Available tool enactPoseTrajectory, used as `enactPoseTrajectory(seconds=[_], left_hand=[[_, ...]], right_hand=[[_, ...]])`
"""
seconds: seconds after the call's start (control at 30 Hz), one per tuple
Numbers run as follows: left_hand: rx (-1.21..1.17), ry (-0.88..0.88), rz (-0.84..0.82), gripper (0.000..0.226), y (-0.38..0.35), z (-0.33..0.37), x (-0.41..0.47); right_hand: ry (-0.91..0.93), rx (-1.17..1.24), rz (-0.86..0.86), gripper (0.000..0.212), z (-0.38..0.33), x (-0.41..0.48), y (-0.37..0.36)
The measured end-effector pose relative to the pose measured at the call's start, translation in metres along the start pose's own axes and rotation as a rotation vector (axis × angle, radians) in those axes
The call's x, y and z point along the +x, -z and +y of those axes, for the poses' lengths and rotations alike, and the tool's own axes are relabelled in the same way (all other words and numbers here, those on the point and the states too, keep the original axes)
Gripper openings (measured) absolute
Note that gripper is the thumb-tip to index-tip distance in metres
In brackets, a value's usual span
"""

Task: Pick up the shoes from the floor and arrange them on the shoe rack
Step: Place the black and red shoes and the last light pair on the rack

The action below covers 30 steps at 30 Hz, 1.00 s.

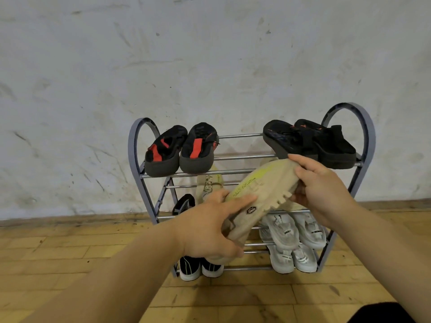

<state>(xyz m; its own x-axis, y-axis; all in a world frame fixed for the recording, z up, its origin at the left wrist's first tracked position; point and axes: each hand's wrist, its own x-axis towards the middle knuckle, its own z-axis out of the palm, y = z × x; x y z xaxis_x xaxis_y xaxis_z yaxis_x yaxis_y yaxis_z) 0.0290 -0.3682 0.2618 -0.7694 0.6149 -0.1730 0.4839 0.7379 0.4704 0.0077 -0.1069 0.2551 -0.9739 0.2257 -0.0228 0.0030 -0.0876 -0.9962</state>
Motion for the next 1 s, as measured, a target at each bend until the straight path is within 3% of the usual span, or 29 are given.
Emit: enactPoseTrajectory(seconds=[0.17,0.3,0.43,0.67,0.8,1.0], left_hand=[[-0.046,0.109,-0.069,0.091,0.014,-0.006,-0.026],[-0.018,0.238,-0.139,0.088,0.019,-0.026,-0.048],[-0.045,0.409,-0.125,0.085,0.022,-0.05,-0.063],[-0.071,0.467,0.055,0.08,0.026,-0.081,-0.065],[0.039,0.608,0.139,0.081,0.009,-0.091,-0.045],[0.007,0.648,0.376,0.054,-0.024,-0.095,-0.012]], right_hand=[[-0.167,-0.288,-0.23,0.034,0.006,-0.015,0.001],[-0.229,-0.767,-0.515,0.048,0.009,-0.029,0.004],[-0.27,-0.958,-0.682,0.052,0.01,-0.037,-0.005],[-0.1,-1.012,-0.671,0.058,0.021,-0.031,-0.034],[-0.07,-1.05,-0.649,0.068,0.037,-0.023,-0.055],[0.061,-1.09,-0.646,0.073,0.065,-0.015,-0.093]])
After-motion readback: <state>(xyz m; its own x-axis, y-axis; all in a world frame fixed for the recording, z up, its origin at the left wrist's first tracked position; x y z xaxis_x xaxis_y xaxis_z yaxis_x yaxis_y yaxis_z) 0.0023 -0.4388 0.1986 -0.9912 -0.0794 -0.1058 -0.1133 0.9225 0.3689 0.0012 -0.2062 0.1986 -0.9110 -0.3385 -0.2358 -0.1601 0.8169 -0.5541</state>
